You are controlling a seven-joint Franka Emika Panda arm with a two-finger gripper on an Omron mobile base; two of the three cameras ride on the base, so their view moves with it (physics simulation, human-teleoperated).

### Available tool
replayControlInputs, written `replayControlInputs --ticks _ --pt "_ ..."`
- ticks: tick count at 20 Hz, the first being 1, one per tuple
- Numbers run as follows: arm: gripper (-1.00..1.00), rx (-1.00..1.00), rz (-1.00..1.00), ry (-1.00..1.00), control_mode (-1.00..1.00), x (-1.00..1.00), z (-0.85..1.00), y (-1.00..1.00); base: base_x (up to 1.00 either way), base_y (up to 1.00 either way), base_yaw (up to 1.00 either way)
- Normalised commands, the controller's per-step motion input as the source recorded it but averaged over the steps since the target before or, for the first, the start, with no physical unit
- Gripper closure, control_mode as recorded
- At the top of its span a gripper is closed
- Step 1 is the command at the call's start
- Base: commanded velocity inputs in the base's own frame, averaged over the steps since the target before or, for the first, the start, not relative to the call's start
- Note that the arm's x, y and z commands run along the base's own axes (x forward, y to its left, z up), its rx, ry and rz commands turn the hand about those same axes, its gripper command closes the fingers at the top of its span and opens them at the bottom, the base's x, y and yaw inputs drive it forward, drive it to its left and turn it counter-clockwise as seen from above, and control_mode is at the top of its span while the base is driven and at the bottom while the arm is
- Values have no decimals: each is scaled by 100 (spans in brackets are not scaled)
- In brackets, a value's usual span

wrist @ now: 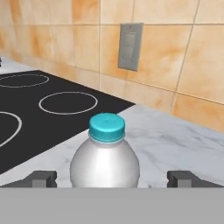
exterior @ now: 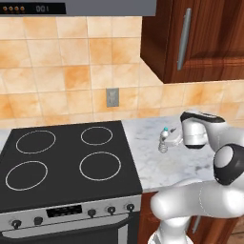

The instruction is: Move the drinks to the dining counter.

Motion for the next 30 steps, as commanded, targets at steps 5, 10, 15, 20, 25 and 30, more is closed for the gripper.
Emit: replayControlInputs --ticks 5,10,15,20,25,30 --pt "-100 4 0 5 -100 11 -19 10 0 0 0" --pt "-100 8 0 8 -100 1 -18 4 0 0 0" --pt "100 8 0 7 -100 3 -18 6 0 0 0" --pt "100 4 0 0 -100 7 -1 0 0 0 0" --pt "100 9 -1 0 -100 -3 8 -13 0 0 0" --pt "100 7 -7 0 -100 -39 61 -33 0 0 0"
